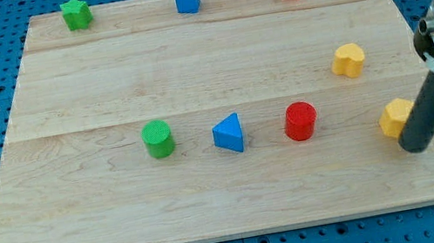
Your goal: Move yellow heart closer to the green circle
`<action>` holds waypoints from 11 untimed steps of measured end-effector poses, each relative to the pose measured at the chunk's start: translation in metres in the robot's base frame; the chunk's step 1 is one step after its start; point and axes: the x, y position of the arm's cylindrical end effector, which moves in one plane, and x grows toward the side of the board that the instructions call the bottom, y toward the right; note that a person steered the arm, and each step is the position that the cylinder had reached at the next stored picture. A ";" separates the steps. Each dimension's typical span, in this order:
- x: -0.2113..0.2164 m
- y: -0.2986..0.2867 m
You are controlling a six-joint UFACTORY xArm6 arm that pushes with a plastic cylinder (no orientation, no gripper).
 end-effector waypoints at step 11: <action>-0.144 -0.189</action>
